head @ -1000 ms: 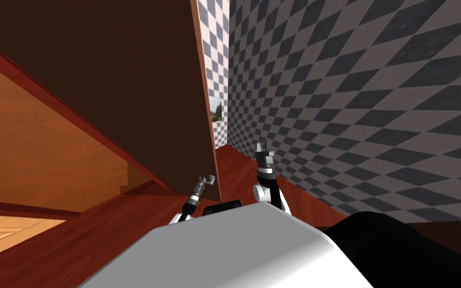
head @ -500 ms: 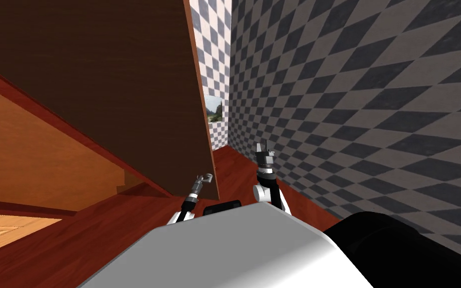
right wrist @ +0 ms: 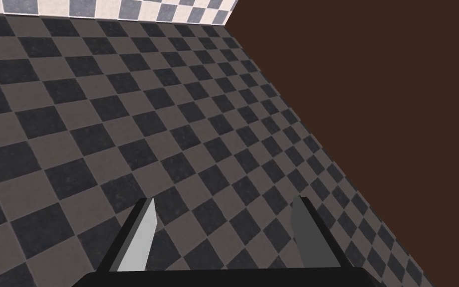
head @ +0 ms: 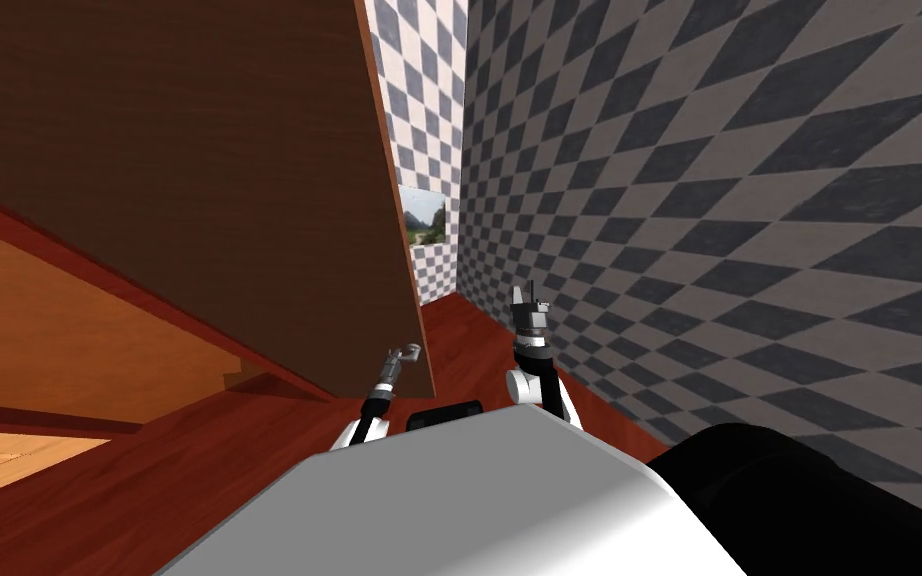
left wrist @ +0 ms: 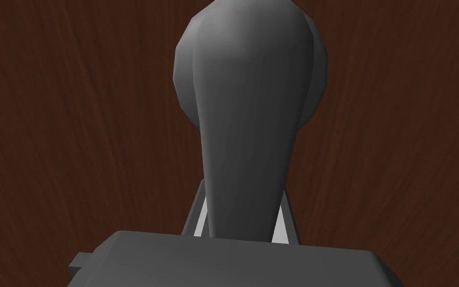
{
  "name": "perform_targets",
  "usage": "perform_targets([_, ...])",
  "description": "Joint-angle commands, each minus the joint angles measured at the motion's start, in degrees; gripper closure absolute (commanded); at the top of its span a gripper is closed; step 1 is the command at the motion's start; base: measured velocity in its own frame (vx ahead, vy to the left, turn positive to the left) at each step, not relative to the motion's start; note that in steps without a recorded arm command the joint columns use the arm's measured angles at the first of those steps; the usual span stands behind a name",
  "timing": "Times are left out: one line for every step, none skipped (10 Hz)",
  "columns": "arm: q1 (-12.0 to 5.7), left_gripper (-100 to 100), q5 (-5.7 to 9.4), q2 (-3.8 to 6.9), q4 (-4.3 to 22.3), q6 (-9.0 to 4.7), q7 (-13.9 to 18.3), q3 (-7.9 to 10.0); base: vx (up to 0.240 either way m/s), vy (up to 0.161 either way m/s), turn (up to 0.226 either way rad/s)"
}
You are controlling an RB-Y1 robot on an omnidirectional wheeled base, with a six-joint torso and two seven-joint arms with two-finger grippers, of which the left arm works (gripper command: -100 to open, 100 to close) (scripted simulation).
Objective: Push the door open
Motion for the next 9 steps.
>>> perform_targets([-0.51, 100, 0.41, -0.92, 0.2, 0.19, -0.6, 0.37, 0.127, -0.130, 0.037])
perform_targets([-0.17, 100, 0.40, -0.19, 0.0, 0.25, -0.4, 0.66, 0.060, -0.044, 0.043])
perform_targets([-0.43, 100, 0.98, -0.08, 0.2, 0.37, -0.9, 1.69, 0.129, -0.045, 0.059])
perform_targets([-0.51, 100, 1.15, -0.12, 0.3, 0.38, -1.1, 1.97, 0.186, -0.091, 0.060])
perform_targets([-0.69, 100, 1.54, -0.22, 0.5, 0.41, -1.4, 2.62, 0.197, -0.114, 0.056])
perform_targets([-0.88, 100, 1.98, -0.38, 0.7, 0.44, -1.9, 3.34, 0.185, -0.115, 0.071])
perform_targets([-1.09, 100, 2.44, -0.58, 1.0, 0.47, -2.3, 4.10, 0.204, -0.125, 0.078])
perform_targets([-1.29, 100, 2.89, -0.82, 1.2, 0.50, -2.7, 4.84, 0.192, -0.158, 0.076])
perform_targets([-1.47, 100, 3.30, -1.08, 1.5, 0.53, -3.1, 5.51, 0.173, -0.121, 0.089])
